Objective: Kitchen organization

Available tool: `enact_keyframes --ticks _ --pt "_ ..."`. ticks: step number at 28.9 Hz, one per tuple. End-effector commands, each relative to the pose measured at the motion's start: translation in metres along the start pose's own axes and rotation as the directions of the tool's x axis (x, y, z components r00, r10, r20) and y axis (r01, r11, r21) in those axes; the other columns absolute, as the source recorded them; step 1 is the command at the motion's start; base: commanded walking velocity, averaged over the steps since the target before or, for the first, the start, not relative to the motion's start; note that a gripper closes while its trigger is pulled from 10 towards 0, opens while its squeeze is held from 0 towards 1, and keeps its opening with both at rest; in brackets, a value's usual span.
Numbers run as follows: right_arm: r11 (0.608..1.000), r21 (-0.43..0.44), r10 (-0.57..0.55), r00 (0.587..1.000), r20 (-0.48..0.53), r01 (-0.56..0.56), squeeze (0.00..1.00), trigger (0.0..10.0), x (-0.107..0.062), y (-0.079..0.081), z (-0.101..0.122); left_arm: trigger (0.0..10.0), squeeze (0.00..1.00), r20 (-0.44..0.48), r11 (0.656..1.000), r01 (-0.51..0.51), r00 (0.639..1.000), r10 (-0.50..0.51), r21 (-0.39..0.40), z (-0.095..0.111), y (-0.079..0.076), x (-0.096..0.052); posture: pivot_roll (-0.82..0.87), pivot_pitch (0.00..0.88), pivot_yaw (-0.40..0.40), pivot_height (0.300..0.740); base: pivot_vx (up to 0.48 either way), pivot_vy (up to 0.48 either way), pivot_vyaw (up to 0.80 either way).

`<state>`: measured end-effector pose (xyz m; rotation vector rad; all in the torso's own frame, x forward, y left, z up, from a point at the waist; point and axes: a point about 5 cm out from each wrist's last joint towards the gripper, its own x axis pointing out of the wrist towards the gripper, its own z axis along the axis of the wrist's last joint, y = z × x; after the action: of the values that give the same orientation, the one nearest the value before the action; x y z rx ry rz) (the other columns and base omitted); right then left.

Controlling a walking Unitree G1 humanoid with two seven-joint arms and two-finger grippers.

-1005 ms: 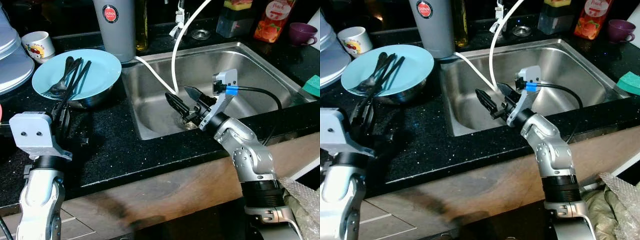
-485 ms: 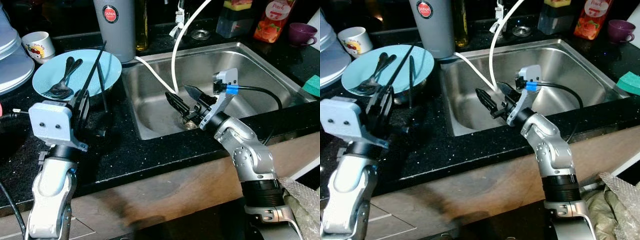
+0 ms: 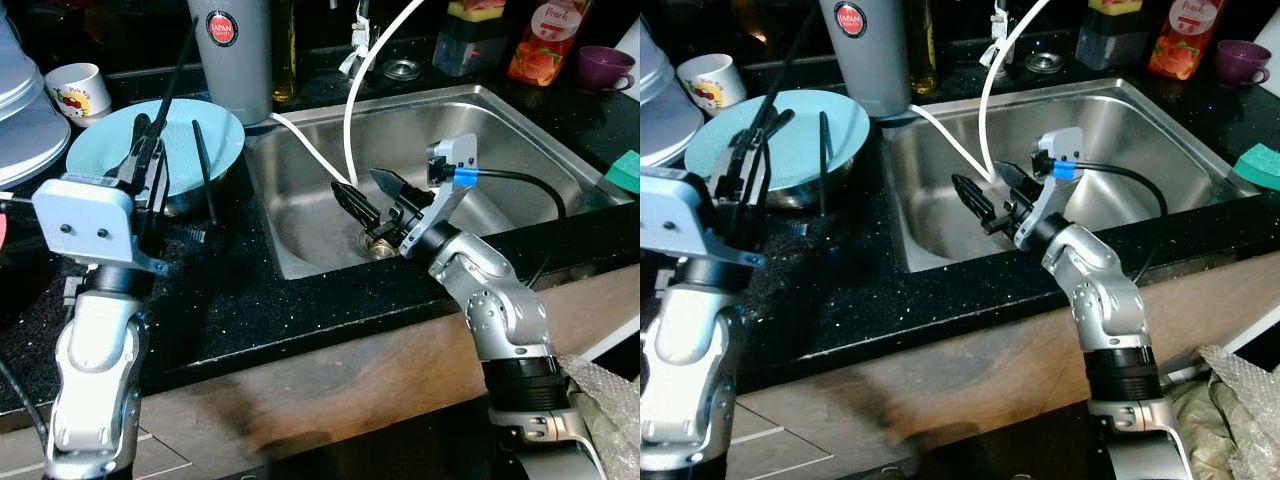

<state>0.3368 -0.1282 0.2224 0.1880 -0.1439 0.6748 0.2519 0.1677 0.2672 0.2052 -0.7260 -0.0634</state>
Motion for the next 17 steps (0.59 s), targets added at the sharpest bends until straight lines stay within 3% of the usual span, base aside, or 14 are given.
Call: enact_keyframes --ticks 1,6,7,9,10,12,13,17 --pt "1.0 -0.009 -0.007 1.0 0.012 0.007 0.0 10.0 0.002 -0.001 0.002 0.0 0.0 0.049 0.996 0.087 0.995 -0.086 -0.022 0.003 -0.015 0.013 0.03 0.071 0.001 0.74 0.0 0.0 0.0" --pt "0.999 -0.009 -0.04 0.998 0.039 0.041 0.0 10.0 0.002 -0.004 0.006 0.0 0.0 0.093 0.975 0.204 0.976 -0.196 -0.092 0.007 -0.036 0.038 0.02 0.065 0.011 0.74 0.0 0.0 0.0" --pt "0.997 -0.014 -0.071 0.996 0.052 0.072 0.0 10.0 -0.001 -0.008 0.009 0.0 0.0 0.039 0.959 0.265 0.964 -0.262 -0.104 0.001 -0.045 0.045 0.02 0.062 0.019 0.74 0.0 0.0 0.0" --pt "0.996 -0.017 -0.082 0.995 0.056 0.083 0.0 10.0 -0.001 -0.009 0.01 0.0 0.0 0.018 0.955 0.281 0.96 -0.281 -0.098 -0.001 -0.047 0.047 0.02 0.061 0.021 0.74 0.0 0.0 0.0" --pt "0.992 -0.023 -0.124 0.99 0.063 0.126 0.0 10.0 -0.005 -0.016 0.013 0.0 0.0 -0.078 0.948 0.299 0.948 -0.308 -0.109 -0.013 -0.05 0.049 0.02 0.06 0.025 0.74 0.0 0.0 0.0" --pt "0.988 -0.042 -0.146 0.987 0.063 0.149 0.0 10.0 -0.007 -0.02 0.014 0.0 0.0 -0.1 0.947 0.305 0.944 -0.314 -0.1 -0.016 -0.05 0.05 0.01 0.059 0.028 0.74 0.0 0.0 0.0" --pt "0.981 -0.072 -0.174 0.983 0.062 0.178 0.0 10.0 -0.011 -0.027 0.018 0.0 0.0 -0.167 0.939 0.323 0.926 -0.34 -0.118 -0.024 -0.051 0.05 0.01 0.059 0.028 0.74 0.0 0.0 0.0" --pt "0.976 -0.114 -0.181 0.983 0.04 0.184 0.0 10.0 -0.017 -0.033 0.02 0.0 0.0 -0.217 0.927 0.358 0.901 -0.374 -0.114 -0.038 -0.055 0.05 0.02 0.06 0.028 0.74 0.0 0.0 0.0"
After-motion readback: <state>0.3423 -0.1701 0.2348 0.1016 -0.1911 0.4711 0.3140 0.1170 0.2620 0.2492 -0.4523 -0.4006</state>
